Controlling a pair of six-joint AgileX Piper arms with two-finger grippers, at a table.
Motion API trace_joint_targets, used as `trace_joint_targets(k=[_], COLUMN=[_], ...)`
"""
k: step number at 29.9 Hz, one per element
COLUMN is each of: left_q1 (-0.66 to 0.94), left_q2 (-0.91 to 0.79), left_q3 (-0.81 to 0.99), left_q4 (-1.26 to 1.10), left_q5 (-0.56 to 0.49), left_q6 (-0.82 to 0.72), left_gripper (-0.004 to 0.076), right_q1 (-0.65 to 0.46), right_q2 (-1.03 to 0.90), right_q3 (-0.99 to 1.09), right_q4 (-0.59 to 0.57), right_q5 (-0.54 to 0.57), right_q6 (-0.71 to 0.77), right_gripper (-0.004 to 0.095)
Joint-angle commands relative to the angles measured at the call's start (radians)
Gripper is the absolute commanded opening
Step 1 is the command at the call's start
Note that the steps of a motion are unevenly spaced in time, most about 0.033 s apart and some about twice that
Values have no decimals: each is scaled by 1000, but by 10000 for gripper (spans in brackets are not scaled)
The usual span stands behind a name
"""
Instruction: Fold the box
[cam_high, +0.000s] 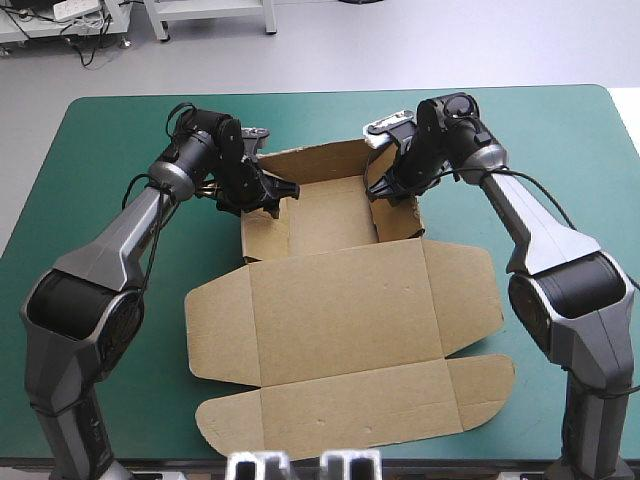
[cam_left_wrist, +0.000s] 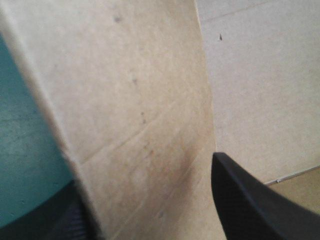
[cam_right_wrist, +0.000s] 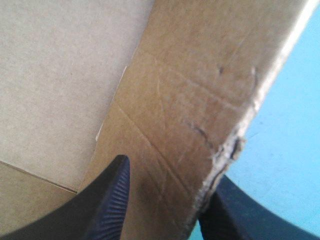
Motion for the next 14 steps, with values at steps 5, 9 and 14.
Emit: trace_joint_targets(k=[5, 9, 14], left_q1=[-8, -8, -8], left_q2=[-54, -56, -64], left_q3=[-85, -142, -200], left_q4=[58, 109, 161], left_q5=[50, 50, 52], left_q6=[-5, -8, -12], left_gripper=[433, 433, 433], right_q1=[0, 0, 0], right_q2=[-59, -60, -63], right_q3=[-62, -77, -112], right_q4=[-8, -8, -8], right_q5=[11, 21, 21], right_q6=[-2, -2, -2], right_gripper=[397, 397, 397])
